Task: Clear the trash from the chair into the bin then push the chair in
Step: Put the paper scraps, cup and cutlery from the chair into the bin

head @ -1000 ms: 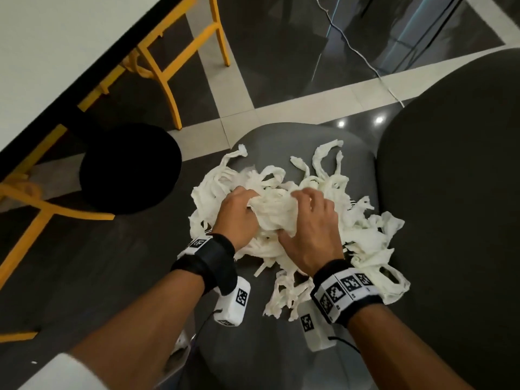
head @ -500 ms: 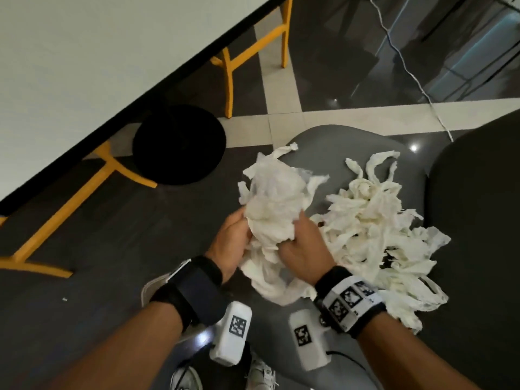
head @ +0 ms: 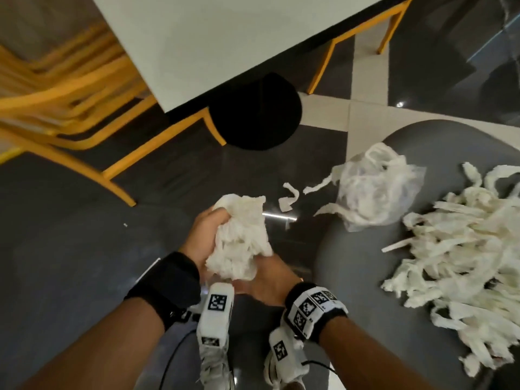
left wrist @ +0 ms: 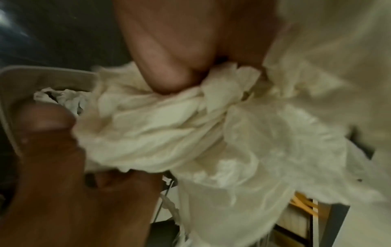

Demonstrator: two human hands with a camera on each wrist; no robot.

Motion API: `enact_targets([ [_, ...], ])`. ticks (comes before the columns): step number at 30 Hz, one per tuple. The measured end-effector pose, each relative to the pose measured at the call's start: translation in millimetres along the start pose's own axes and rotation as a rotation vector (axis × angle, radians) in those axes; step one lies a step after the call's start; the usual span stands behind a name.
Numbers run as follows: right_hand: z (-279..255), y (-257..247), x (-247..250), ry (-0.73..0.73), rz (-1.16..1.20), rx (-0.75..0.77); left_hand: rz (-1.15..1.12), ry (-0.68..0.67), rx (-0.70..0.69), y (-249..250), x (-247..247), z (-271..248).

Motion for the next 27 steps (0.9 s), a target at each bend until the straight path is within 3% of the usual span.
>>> enact_targets([
  [3,32,13,-32,0.049,0.087,-0.133,0.039,-0.003,-0.117,5,24,3],
  [6,50,15,-30,0.133,0.738,-0.333,0.334,0.103,-0.255,-1,53,9],
  [8,57,2,-29,0.023,1.129,-0.302,0.502,0.095,-0.268,-19,66,17],
  [11,59,-18,-36,-0.173,1.344,-0.343,0.709,0.014,-0.247,-61,78,41],
  [13,68,-10,-45,-0.203,1.171,-0.376,0.92,0.002,-0.191,-92,94,65],
  [14,74,-5,-46,-0.152,1.058,-0.375,0.951,-0.008,-0.162,-100,99,72],
  [18,118,42,-59,0.065,0.7,-0.354,0.874,-0.084,-0.085,-119,122,81],
  [21,150,75,-72,0.212,0.253,-0.271,0.906,0.04,-0.068,-139,151,97],
  [24,184,106,-99,0.104,-0.138,-0.262,0.909,0.144,-0.082,-172,182,122],
  [27,209,131,-121,0.043,-0.352,-0.306,0.901,0.12,0.015,-203,199,144],
])
Point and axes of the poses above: each hand's wrist, its own z-axis towards the middle knuckle, its own x-axis out of the back of the hand, y = z × x, the point moved 2 cm from there along z, towards the middle knuckle, and after that the axes turned 8 degrees about -x, right-handed, at the moved point
